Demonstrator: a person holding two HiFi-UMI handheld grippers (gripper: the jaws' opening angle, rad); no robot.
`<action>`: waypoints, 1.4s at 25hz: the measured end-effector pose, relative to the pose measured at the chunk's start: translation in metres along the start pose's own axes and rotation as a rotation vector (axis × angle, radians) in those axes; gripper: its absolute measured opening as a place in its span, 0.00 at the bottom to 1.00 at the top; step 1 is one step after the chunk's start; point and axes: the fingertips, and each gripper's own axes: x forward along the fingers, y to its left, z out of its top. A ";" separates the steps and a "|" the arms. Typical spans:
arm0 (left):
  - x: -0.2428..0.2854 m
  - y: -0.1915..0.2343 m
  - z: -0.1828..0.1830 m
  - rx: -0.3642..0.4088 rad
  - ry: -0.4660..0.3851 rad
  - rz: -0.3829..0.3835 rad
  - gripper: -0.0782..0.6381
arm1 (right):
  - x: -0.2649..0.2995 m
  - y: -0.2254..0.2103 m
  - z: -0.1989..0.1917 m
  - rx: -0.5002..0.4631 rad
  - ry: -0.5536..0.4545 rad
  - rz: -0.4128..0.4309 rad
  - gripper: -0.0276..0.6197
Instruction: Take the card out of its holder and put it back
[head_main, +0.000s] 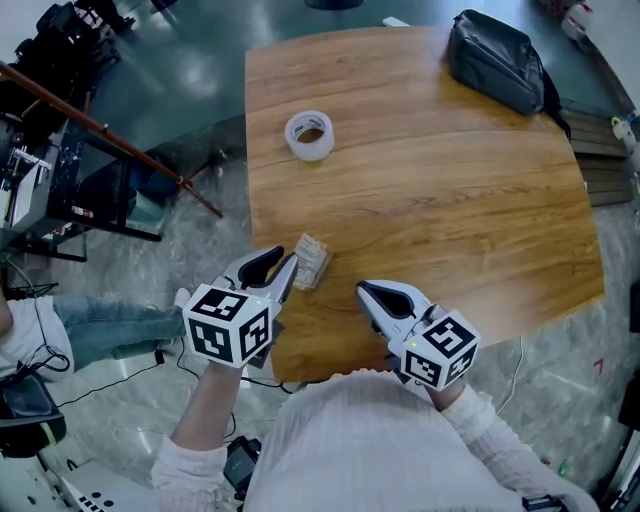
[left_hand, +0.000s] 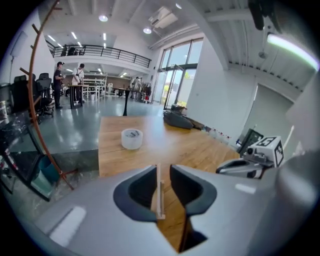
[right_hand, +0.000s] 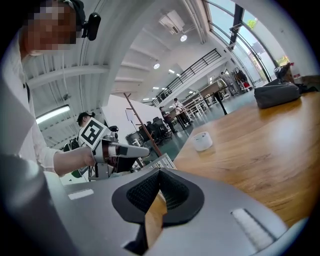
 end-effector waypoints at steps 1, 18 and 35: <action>-0.004 -0.002 0.004 -0.002 -0.037 -0.001 0.21 | 0.001 0.003 0.002 -0.008 -0.001 0.006 0.04; -0.038 -0.043 -0.026 -0.238 -0.345 -0.110 0.12 | 0.014 0.041 0.005 -0.114 0.051 0.076 0.04; -0.032 -0.069 -0.055 -0.296 -0.317 -0.141 0.12 | 0.013 0.054 -0.006 -0.173 0.094 0.111 0.04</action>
